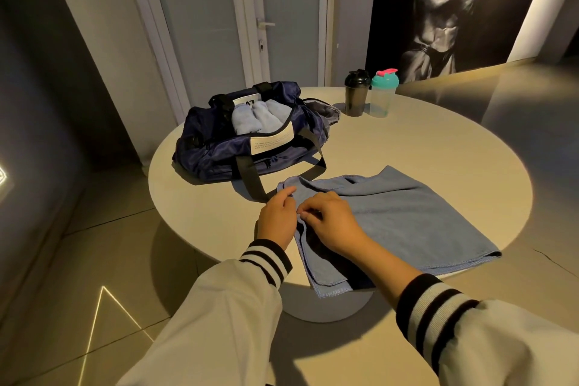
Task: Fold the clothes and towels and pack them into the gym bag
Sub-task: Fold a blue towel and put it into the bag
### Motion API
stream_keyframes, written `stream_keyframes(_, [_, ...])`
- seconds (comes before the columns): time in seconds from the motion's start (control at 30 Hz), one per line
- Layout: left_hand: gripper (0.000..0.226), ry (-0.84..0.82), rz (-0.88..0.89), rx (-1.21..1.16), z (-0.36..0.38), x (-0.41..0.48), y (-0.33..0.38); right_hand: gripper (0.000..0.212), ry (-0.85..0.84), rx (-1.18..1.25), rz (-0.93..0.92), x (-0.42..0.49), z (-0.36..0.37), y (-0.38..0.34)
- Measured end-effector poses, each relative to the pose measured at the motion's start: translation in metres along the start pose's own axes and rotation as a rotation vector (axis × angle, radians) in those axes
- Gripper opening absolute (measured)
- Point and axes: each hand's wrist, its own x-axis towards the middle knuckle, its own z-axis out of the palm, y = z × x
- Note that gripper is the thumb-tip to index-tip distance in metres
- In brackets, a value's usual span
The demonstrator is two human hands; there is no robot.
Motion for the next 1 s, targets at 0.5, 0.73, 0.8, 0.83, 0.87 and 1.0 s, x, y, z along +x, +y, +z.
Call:
stream_keyframes(0.5, [0.038,-0.061,0.066,0.167,0.000,0.009,-0.003,0.027,-0.048,-0.022,0.105,0.000,-0.010,0.018])
stream_keyframes(0.73, [0.046,-0.097,0.118,0.545,-0.007,0.022,-0.008,0.055,-0.101,-0.257,0.236,0.014,-0.012,0.038])
stream_keyframes(0.8, [0.048,-0.099,0.137,0.543,-0.007,0.020,-0.014,0.053,-0.110,-0.317,0.287,0.026,-0.014,0.041])
stream_keyframes(0.83, [0.049,-0.096,0.142,0.545,-0.007,0.021,-0.015,0.049,-0.133,-0.354,0.296,0.030,-0.015,0.041])
stream_keyframes(0.87, [0.049,-0.096,0.146,0.549,-0.007,0.023,-0.016,0.045,-0.154,-0.383,0.306,0.034,-0.015,0.041])
stream_keyframes(1.0, [0.050,-0.108,0.160,0.599,-0.006,0.025,-0.017,0.034,-0.175,-0.442,0.308,0.043,-0.016,0.043])
